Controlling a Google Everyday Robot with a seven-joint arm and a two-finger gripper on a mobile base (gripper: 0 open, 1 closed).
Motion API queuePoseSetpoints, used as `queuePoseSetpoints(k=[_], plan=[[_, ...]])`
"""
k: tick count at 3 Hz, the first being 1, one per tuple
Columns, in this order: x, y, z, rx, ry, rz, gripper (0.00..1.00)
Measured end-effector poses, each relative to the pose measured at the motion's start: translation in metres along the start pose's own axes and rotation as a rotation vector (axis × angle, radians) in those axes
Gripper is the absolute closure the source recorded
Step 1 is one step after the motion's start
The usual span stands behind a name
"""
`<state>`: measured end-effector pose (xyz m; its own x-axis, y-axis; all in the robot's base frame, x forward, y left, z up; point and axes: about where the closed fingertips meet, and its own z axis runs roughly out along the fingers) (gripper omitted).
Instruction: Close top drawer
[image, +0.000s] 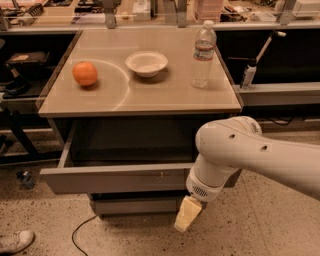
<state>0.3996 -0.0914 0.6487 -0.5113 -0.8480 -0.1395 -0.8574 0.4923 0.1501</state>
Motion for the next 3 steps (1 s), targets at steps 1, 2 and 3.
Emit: queuePoseSetpoints(k=[1, 2, 3], plan=[[0.0, 0.0, 0.0, 0.0, 0.0, 0.0, 0.42], [-0.0001, 0.0, 0.0, 0.0, 0.0, 0.0, 0.65], [-0.005, -0.0025, -0.003, 0.012, 0.009, -0.013, 0.89]])
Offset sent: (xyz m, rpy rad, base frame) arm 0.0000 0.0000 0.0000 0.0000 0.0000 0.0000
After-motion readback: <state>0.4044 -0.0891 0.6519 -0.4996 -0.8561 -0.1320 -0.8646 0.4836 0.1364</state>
